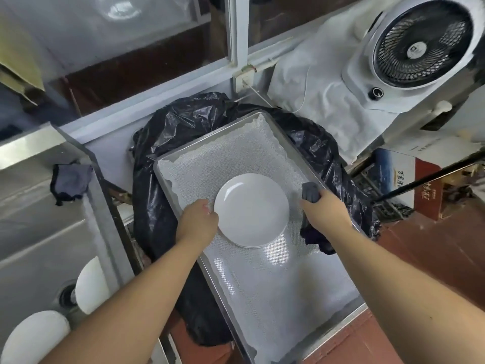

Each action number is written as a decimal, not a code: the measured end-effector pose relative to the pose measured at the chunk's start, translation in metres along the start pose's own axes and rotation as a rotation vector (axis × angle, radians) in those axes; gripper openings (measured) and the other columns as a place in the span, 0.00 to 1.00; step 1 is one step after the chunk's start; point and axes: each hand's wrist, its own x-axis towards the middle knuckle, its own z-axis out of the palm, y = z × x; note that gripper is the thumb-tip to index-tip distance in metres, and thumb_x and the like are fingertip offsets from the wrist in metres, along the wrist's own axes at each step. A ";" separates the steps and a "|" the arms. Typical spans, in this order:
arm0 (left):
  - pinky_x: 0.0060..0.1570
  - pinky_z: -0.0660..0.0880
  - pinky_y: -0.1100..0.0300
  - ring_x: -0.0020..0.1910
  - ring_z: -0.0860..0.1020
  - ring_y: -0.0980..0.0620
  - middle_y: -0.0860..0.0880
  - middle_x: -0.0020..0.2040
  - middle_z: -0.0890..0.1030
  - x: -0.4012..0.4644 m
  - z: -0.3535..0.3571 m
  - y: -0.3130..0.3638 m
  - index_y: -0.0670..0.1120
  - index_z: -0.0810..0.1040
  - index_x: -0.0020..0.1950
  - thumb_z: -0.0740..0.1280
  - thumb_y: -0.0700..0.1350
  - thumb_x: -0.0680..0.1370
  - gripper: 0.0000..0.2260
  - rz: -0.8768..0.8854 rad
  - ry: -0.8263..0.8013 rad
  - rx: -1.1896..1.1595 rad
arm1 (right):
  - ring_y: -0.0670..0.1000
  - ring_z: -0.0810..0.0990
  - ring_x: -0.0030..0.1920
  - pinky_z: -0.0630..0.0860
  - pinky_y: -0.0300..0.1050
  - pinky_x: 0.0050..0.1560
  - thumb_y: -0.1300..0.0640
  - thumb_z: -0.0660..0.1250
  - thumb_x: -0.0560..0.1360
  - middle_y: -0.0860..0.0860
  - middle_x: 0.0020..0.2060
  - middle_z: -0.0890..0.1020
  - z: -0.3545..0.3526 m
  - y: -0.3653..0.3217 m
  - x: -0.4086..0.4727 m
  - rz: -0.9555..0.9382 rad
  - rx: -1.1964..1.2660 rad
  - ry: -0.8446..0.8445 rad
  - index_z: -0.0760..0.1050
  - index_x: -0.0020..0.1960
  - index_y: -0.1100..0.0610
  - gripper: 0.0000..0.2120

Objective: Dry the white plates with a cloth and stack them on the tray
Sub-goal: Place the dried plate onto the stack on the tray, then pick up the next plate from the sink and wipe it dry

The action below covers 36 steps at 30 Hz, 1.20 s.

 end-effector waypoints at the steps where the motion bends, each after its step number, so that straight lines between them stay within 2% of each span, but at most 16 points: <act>1: 0.58 0.77 0.53 0.61 0.79 0.47 0.51 0.70 0.76 -0.006 -0.005 0.000 0.51 0.72 0.77 0.65 0.46 0.80 0.24 0.021 -0.008 0.052 | 0.49 0.78 0.38 0.68 0.42 0.32 0.51 0.66 0.75 0.47 0.38 0.79 -0.007 0.001 -0.006 -0.020 -0.005 0.015 0.76 0.58 0.51 0.12; 3: 0.59 0.76 0.53 0.62 0.78 0.47 0.50 0.72 0.74 -0.022 -0.012 0.000 0.51 0.71 0.77 0.65 0.49 0.81 0.24 0.078 -0.022 0.156 | 0.46 0.75 0.38 0.67 0.43 0.32 0.50 0.66 0.76 0.46 0.39 0.78 -0.021 0.001 -0.021 -0.055 -0.027 0.033 0.75 0.68 0.50 0.21; 4: 0.59 0.77 0.51 0.62 0.78 0.47 0.50 0.71 0.74 -0.031 -0.016 -0.001 0.51 0.71 0.77 0.65 0.49 0.81 0.23 0.107 -0.023 0.196 | 0.46 0.75 0.38 0.67 0.43 0.32 0.49 0.66 0.76 0.46 0.39 0.78 -0.028 0.000 -0.030 -0.076 -0.045 0.035 0.74 0.69 0.50 0.22; 9: 0.62 0.78 0.48 0.63 0.77 0.46 0.49 0.70 0.75 -0.087 -0.031 -0.007 0.50 0.76 0.71 0.63 0.53 0.82 0.18 0.172 -0.030 0.358 | 0.49 0.77 0.37 0.71 0.46 0.34 0.48 0.66 0.75 0.46 0.38 0.79 -0.049 -0.004 -0.070 -0.207 -0.152 0.025 0.74 0.60 0.50 0.15; 11: 0.64 0.77 0.47 0.64 0.77 0.46 0.50 0.70 0.75 -0.114 -0.037 -0.012 0.51 0.76 0.72 0.63 0.55 0.82 0.20 0.161 -0.013 0.368 | 0.53 0.79 0.40 0.72 0.49 0.37 0.48 0.66 0.75 0.47 0.40 0.79 -0.054 -0.009 -0.086 -0.280 -0.208 -0.010 0.74 0.64 0.48 0.18; 14: 0.58 0.80 0.47 0.60 0.77 0.47 0.50 0.66 0.77 -0.155 -0.046 -0.026 0.53 0.78 0.68 0.62 0.59 0.81 0.20 0.153 0.051 0.384 | 0.57 0.80 0.46 0.74 0.49 0.42 0.49 0.65 0.76 0.50 0.46 0.81 -0.058 -0.017 -0.107 -0.428 -0.325 -0.080 0.72 0.70 0.45 0.22; 19: 0.60 0.77 0.50 0.65 0.76 0.46 0.49 0.69 0.76 -0.225 -0.047 -0.056 0.53 0.75 0.73 0.61 0.60 0.81 0.23 0.062 0.193 0.383 | 0.55 0.75 0.42 0.68 0.47 0.39 0.49 0.65 0.75 0.46 0.40 0.74 -0.062 -0.027 -0.148 -0.659 -0.510 -0.132 0.74 0.62 0.46 0.16; 21: 0.59 0.76 0.51 0.66 0.75 0.46 0.50 0.70 0.75 -0.252 -0.044 -0.070 0.54 0.73 0.75 0.60 0.61 0.81 0.24 0.020 0.231 0.381 | 0.54 0.77 0.43 0.72 0.47 0.38 0.48 0.64 0.75 0.45 0.39 0.74 -0.062 -0.031 -0.165 -0.719 -0.564 -0.176 0.72 0.59 0.45 0.13; 23: 0.58 0.76 0.50 0.66 0.75 0.46 0.51 0.71 0.75 -0.277 -0.039 -0.084 0.55 0.72 0.76 0.60 0.63 0.80 0.26 -0.022 0.253 0.369 | 0.55 0.79 0.43 0.79 0.48 0.42 0.49 0.63 0.74 0.45 0.39 0.76 -0.060 -0.033 -0.182 -0.768 -0.594 -0.224 0.71 0.55 0.44 0.10; 25: 0.59 0.77 0.50 0.67 0.76 0.45 0.51 0.70 0.75 -0.302 -0.035 -0.099 0.56 0.72 0.75 0.60 0.63 0.80 0.26 -0.069 0.267 0.366 | 0.54 0.81 0.39 0.81 0.48 0.40 0.52 0.61 0.74 0.46 0.38 0.78 -0.056 -0.035 -0.201 -0.823 -0.598 -0.273 0.68 0.53 0.43 0.09; 27: 0.62 0.76 0.48 0.68 0.74 0.43 0.50 0.70 0.75 -0.324 -0.036 -0.113 0.55 0.72 0.75 0.60 0.63 0.80 0.25 -0.110 0.279 0.350 | 0.53 0.81 0.37 0.77 0.45 0.36 0.53 0.61 0.74 0.47 0.39 0.81 -0.050 -0.040 -0.220 -0.894 -0.620 -0.323 0.68 0.55 0.42 0.11; 28: 0.64 0.75 0.48 0.69 0.74 0.43 0.50 0.71 0.75 -0.335 -0.038 -0.120 0.55 0.72 0.75 0.59 0.62 0.80 0.25 -0.123 0.290 0.337 | 0.53 0.81 0.40 0.76 0.45 0.37 0.53 0.62 0.76 0.47 0.42 0.82 -0.045 -0.044 -0.231 -0.935 -0.643 -0.333 0.69 0.56 0.43 0.11; 29: 0.65 0.75 0.48 0.69 0.73 0.43 0.50 0.71 0.74 -0.345 -0.042 -0.127 0.55 0.73 0.75 0.59 0.62 0.80 0.25 -0.135 0.306 0.326 | 0.54 0.81 0.42 0.76 0.45 0.39 0.52 0.63 0.77 0.48 0.44 0.81 -0.040 -0.049 -0.243 -0.975 -0.664 -0.332 0.71 0.58 0.43 0.11; 32: 0.64 0.75 0.48 0.68 0.74 0.44 0.51 0.71 0.74 -0.371 -0.057 -0.151 0.56 0.73 0.74 0.60 0.61 0.80 0.24 -0.166 0.362 0.295 | 0.53 0.81 0.45 0.78 0.46 0.45 0.53 0.63 0.79 0.47 0.42 0.79 -0.022 -0.066 -0.278 -1.067 -0.695 -0.350 0.73 0.59 0.46 0.09; 36: 0.63 0.76 0.47 0.67 0.75 0.46 0.51 0.72 0.73 -0.407 -0.077 -0.196 0.56 0.71 0.76 0.59 0.62 0.80 0.26 -0.220 0.423 0.243 | 0.56 0.83 0.51 0.82 0.51 0.54 0.48 0.65 0.79 0.51 0.53 0.83 0.010 -0.094 -0.330 -1.172 -0.773 -0.399 0.73 0.69 0.47 0.19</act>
